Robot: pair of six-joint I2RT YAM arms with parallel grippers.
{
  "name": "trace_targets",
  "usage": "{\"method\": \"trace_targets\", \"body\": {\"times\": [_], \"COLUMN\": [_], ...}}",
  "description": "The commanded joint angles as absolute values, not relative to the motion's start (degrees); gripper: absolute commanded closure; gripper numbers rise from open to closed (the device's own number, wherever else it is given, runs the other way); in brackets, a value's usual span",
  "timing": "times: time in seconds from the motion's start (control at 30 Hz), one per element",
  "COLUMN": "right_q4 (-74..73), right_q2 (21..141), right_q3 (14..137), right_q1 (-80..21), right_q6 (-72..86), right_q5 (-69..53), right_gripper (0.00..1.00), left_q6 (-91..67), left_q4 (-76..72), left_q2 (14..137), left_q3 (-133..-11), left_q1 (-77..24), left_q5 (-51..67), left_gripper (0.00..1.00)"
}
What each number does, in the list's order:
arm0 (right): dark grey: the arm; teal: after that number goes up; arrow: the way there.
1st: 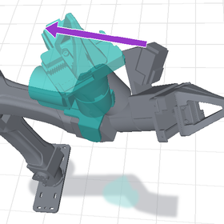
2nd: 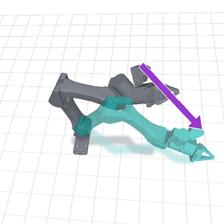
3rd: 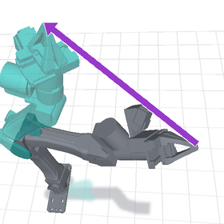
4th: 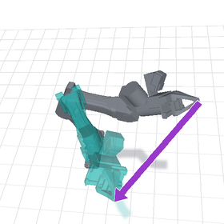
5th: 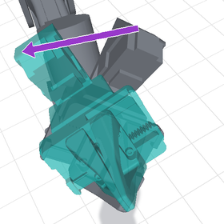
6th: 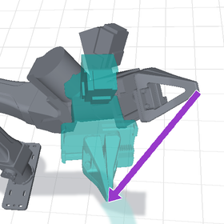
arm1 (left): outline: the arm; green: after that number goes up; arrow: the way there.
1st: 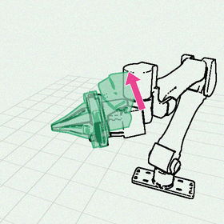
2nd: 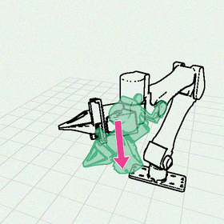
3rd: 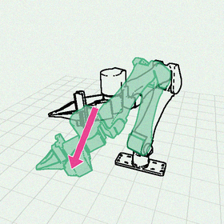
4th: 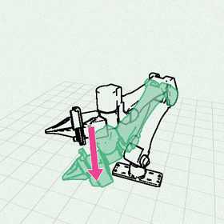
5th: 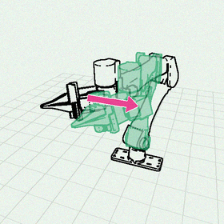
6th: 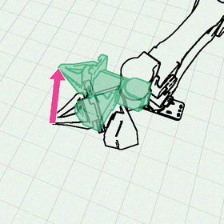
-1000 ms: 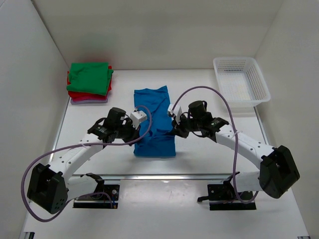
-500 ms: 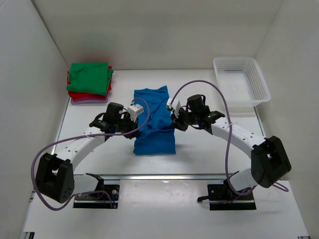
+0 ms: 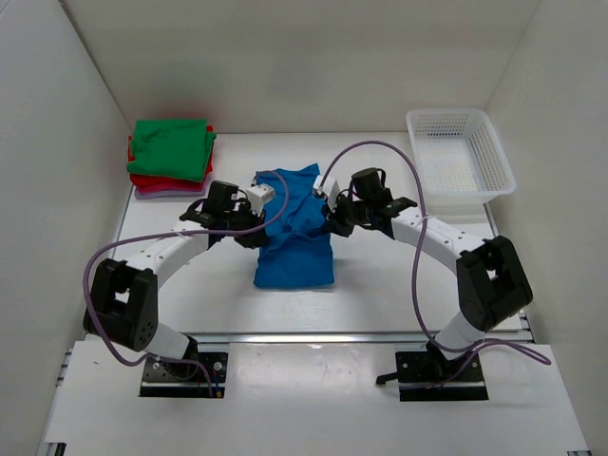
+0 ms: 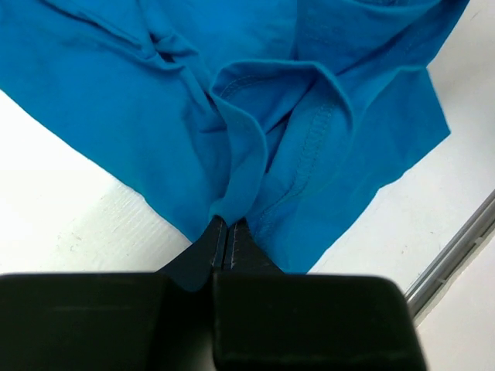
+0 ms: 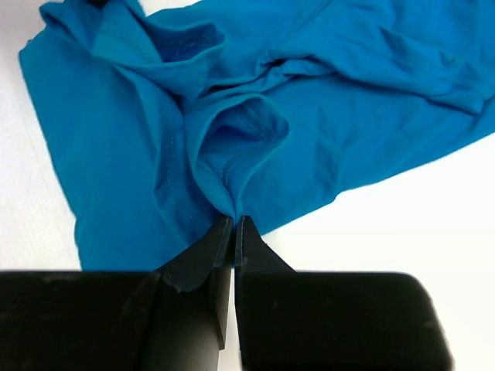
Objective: Fold and stack the t-shirts
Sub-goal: Fold the folded rectangular tshirt in 1/3 of the way
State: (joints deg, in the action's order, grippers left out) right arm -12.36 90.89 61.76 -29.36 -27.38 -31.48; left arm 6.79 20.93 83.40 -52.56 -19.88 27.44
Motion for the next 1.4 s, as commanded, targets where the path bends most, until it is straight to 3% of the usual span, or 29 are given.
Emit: {"method": "trace_targets", "body": {"times": [0.0, 0.27, 0.37, 0.47, 0.53, 0.57, 0.63, 0.73, 0.87, 0.97, 1.03, 1.17, 1.2, 1.27, 1.37], "right_q4": [-9.0, -6.2, -4.7, -2.8, -1.9, -1.4, -0.4, 3.9, 7.1, 7.2, 5.8, 3.3, 3.1, 1.8, 0.3], "right_q2": [93.2, 97.9, 99.3, 100.5, 101.5, 102.1, 102.4, 102.0, 100.8, 99.4, 98.4, 94.1, 92.2, 89.8, 85.6], "right_q3": [65.0, 67.0, 66.9, 66.9, 67.0, 67.1, 66.9, 67.0, 66.4, 66.4, 66.1, 62.2, 60.7, 58.1, 54.6], "right_q1": [-28.9, -28.9, -29.0, -29.0, -28.9, -28.8, -28.7, -28.3, -28.1, -28.4, -28.2, -28.4, -28.3, -28.9, -30.1], "right_q6": [-28.7, -28.0, -28.0, -27.3, -27.2, -26.9, -26.2, -24.7, -22.9, -22.4, -22.8, -23.2, -23.9, -24.8, -24.8], "right_q5": [-33.3, -34.0, -33.5, -32.3, -31.6, -30.7, -29.2, -27.1, -22.2, -20.0, -20.2, -21.3, -21.3, -21.4, -22.8], "right_gripper": [1.0, 1.0, 1.0, 1.0, 0.9, 0.86, 0.64, 0.51, 0.39, 0.36, 0.36, 0.35, 0.35, 0.35, 0.35], "left_q6": [7.1, 5.9, 5.7, 6.0, 5.8, 5.5, 4.7, 3.4, 0.4, -3.3, -5.1, -1.8, 1.5, 6.4, 12.9], "left_q4": [20.1, 17.6, 17.3, 17.3, 17.9, 17.9, 17.3, 15.1, 11.5, 8.4, 7.1, 8.3, 10.6, 13.4, 13.3], "left_q2": [83.7, 86.8, 89.2, 91.7, 93.3, 93.9, 94.5, 94.4, 93.2, 91.6, 90.4, 87.4, 86.5, 84.2, 79.5], "left_q3": [-54.1, -53.7, -54.6, -55.6, -56.8, -57.2, -57.8, -59.1, -60.4, -60.5, -60.3, -59.9, -60.4, -59.4, -54.4], "left_q1": [-18.8, -18.4, -18.2, -17.6, -17.8, -17.8, -17.8, -17.5, -16.4, -15.1, -13.2, -11.5, -12.0, -16.1, -22.9], "left_q5": [27.9, 26.5, 27.2, 27.4, 26.3, 26.5, 24.8, 23.1, 20.6, 16.5, 15.4, 19.1, 18.0, 14.2, 10.0], "left_gripper": [1.0, 0.96, 0.91, 0.78, 0.51, 0.46, 0.42, 0.37, 0.31, 0.22, 0.21, 0.46, 0.47, 0.48, 0.61]}}
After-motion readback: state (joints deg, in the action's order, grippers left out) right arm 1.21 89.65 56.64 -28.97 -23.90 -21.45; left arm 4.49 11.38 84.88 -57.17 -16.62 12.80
